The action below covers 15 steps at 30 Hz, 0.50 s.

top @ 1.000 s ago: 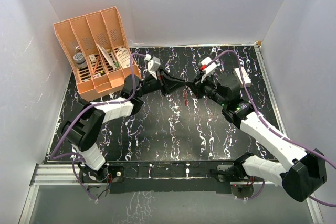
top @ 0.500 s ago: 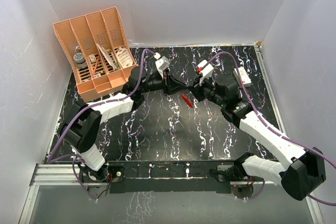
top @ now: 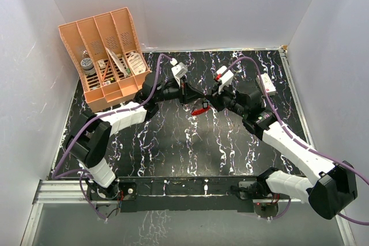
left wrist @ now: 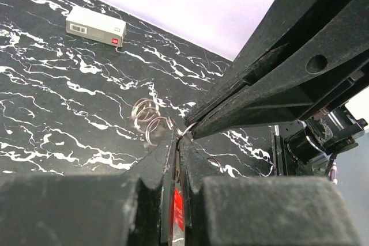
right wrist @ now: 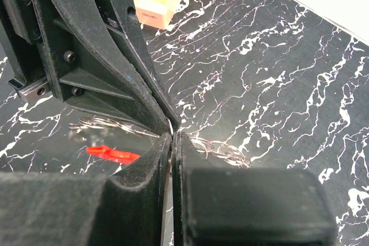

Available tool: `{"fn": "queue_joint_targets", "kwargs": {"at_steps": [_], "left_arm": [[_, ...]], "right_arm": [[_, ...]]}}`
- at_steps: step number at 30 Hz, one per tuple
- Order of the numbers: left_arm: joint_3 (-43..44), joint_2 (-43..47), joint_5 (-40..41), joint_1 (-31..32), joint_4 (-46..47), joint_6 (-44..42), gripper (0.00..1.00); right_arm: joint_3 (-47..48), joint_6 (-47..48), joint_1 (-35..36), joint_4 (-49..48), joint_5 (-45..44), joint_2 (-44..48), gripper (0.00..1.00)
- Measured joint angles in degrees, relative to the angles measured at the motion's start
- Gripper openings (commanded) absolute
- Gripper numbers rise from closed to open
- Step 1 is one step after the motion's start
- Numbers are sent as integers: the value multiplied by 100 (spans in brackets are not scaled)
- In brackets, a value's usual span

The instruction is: Put the keys on the keyring

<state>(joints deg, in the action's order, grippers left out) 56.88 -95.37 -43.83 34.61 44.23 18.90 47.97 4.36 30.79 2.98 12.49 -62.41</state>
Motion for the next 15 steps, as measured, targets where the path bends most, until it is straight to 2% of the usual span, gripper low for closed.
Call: {"fn": "queue_joint_targets", "kwargs": {"at_steps": [5,10,15], "left_arm": [[-221,2,133,2,546,262,0],[-446,2,295,0,1172,623,0],[-614,-13,339,-66,2094,1187,0]], "right_arm": [[4,-92,7,-24,-15,0,23],[2,-256,24,-63,-109,96,26],[-4,-461,24,-199,-476,610,29]]}}
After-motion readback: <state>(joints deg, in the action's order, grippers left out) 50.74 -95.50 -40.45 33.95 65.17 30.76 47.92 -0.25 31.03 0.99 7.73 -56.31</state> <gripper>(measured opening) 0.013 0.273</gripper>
